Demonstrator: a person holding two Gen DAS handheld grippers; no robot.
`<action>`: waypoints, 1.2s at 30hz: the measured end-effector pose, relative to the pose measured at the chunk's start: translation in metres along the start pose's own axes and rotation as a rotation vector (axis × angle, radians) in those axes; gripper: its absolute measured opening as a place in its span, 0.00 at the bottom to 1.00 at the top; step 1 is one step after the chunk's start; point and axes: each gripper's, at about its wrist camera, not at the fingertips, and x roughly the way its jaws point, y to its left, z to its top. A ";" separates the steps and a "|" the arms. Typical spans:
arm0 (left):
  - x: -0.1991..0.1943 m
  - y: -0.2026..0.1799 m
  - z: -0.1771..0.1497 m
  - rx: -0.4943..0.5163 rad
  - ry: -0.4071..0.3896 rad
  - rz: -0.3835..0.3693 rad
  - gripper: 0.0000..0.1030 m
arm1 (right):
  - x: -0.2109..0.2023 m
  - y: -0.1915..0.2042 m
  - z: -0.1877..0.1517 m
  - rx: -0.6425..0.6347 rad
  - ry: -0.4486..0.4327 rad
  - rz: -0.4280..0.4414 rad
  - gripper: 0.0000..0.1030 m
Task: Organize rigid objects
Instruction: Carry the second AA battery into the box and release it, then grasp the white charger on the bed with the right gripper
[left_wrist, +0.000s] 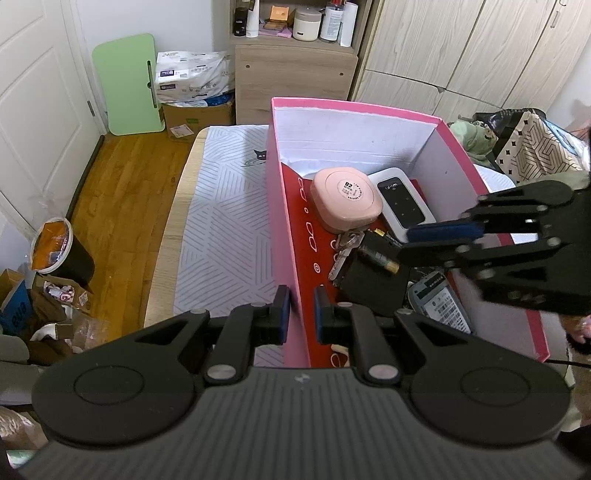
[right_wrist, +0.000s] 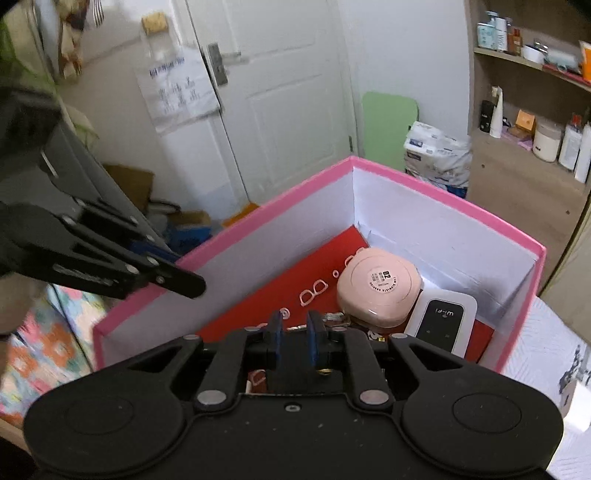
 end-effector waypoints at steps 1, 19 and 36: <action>0.000 0.000 0.000 -0.002 -0.001 -0.001 0.11 | -0.007 -0.005 -0.001 0.022 -0.016 0.010 0.19; -0.001 0.002 -0.002 -0.018 -0.006 -0.006 0.11 | -0.095 -0.099 -0.064 0.276 -0.166 -0.376 0.25; -0.001 0.002 -0.002 -0.021 -0.006 -0.007 0.11 | -0.056 -0.155 -0.086 0.241 -0.135 -0.504 0.67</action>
